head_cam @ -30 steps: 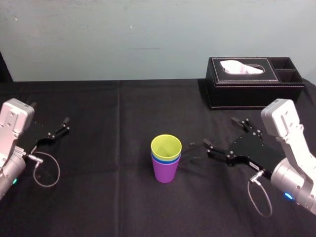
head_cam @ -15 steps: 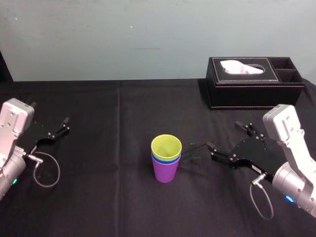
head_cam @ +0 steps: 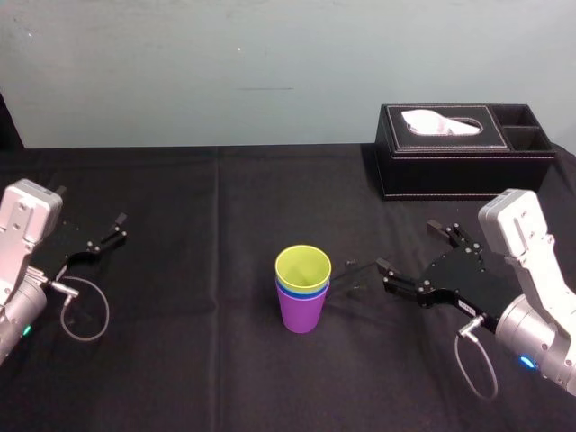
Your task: Stack the three plastic cups sequentially using one hand.
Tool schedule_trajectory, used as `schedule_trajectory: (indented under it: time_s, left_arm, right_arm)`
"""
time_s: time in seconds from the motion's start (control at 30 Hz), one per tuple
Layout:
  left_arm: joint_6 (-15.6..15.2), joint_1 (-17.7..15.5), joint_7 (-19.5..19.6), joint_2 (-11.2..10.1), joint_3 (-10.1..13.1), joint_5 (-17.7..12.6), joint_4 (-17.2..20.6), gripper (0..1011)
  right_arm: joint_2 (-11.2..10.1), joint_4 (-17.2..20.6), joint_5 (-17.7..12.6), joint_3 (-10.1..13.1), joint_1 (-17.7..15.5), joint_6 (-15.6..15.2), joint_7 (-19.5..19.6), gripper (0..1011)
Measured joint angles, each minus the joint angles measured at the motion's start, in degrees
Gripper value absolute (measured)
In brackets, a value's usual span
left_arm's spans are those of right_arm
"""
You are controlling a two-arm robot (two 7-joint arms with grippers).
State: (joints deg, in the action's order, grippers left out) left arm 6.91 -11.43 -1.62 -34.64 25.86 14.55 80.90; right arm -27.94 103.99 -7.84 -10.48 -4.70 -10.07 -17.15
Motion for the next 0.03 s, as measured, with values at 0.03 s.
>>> schedule_trajectory:
  time_s: [0.03]
  left_arm:
    - [0.0,0.0,0.0,0.0,0.0,0.0,0.0,1010]
  right_arm:
    - [0.0,0.01,0.0,0.0,0.0,0.0,0.0,1003]
